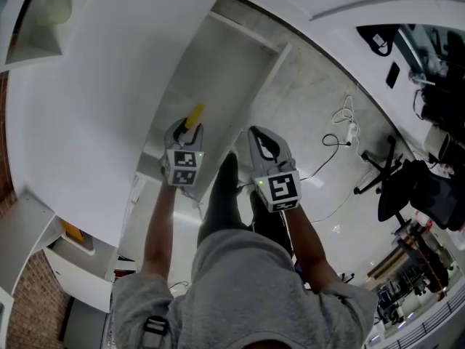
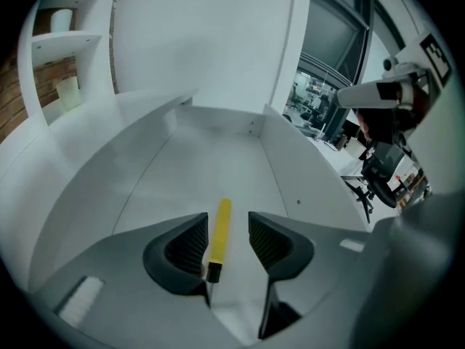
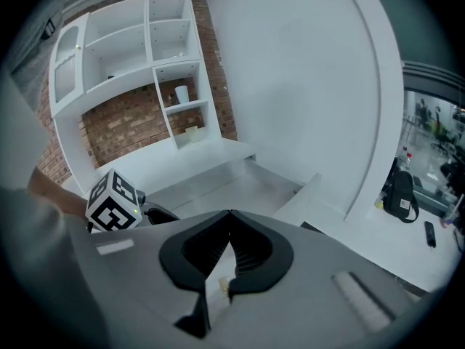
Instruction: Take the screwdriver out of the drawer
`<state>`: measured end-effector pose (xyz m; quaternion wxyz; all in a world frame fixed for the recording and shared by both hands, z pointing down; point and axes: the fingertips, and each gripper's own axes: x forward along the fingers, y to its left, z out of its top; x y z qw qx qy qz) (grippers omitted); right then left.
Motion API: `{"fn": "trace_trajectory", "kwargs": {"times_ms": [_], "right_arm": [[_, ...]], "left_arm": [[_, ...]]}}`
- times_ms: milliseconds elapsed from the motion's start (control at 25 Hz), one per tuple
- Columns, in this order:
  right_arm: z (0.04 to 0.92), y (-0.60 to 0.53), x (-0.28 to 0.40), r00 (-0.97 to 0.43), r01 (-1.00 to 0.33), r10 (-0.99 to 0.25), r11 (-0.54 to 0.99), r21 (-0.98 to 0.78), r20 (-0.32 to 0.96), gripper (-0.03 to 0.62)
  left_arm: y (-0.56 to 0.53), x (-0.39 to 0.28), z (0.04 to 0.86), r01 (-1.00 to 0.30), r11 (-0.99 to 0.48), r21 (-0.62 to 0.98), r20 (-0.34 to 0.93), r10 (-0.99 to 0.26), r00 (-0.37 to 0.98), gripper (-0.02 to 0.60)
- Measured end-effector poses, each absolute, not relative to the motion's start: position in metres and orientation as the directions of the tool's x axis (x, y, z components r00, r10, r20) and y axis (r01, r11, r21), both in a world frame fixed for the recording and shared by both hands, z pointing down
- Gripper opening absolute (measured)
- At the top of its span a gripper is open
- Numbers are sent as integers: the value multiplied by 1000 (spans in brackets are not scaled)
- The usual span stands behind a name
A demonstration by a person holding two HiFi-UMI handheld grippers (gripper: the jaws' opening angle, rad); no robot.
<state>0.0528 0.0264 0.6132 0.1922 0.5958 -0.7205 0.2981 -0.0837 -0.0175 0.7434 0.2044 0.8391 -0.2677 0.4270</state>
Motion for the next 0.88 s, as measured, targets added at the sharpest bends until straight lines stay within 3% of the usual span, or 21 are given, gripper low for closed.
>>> {"fn": "trace_trajectory", "kwargs": {"times_ms": [280, 600, 880], "right_arm": [[629, 38, 57, -204, -974, -727, 82, -211, 656, 3], [637, 46, 62, -198, -972, -715, 57, -227, 671, 3], [633, 42, 67, -190, -973, -726, 47, -227, 661, 3]], "left_arm": [[-10, -88, 784, -617, -778, 114, 858, -235, 456, 186], [-9, -91, 800, -613, -787, 65, 889, -232, 393, 103], [-14, -93, 804, -618, -786, 24, 890, -265, 371, 86]]}}
